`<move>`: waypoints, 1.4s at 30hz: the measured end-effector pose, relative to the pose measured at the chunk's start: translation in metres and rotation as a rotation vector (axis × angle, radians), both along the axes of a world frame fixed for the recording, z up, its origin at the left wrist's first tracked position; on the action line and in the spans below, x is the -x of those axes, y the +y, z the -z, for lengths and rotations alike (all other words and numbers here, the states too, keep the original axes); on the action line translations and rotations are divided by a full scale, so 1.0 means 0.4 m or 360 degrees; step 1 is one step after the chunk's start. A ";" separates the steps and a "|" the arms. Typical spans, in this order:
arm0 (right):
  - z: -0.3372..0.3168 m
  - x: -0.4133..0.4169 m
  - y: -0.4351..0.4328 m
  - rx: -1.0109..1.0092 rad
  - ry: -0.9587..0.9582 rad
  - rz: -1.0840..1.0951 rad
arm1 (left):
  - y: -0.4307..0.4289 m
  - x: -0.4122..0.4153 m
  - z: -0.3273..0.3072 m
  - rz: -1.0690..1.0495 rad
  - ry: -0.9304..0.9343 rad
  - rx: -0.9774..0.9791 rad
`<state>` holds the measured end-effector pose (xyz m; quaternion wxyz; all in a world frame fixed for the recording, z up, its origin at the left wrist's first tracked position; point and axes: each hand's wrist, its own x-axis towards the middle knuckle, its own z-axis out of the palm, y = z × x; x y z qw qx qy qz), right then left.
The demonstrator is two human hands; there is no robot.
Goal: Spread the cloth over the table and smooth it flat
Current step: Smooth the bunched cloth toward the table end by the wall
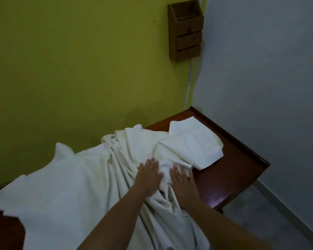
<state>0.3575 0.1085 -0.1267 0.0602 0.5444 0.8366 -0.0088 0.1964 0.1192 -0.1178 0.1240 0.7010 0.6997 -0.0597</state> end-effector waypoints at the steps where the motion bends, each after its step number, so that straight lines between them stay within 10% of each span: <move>1: 0.009 -0.008 0.010 -0.0005 0.0013 0.0005 | 0.014 -0.007 0.011 -0.0003 0.0012 0.0004; 20: 0.070 -0.320 0.140 0.0123 0.0118 0.0591 | 0.082 -0.189 0.111 0.0087 0.0031 -0.0298; 32: -0.051 -0.088 0.203 -0.0199 0.0735 0.0287 | 0.101 -0.149 0.113 0.0145 -0.0280 -0.0299; 42: 0.073 -0.152 0.271 0.0048 0.0380 0.0686 | 0.224 -0.053 0.137 0.0360 -0.0257 -0.0237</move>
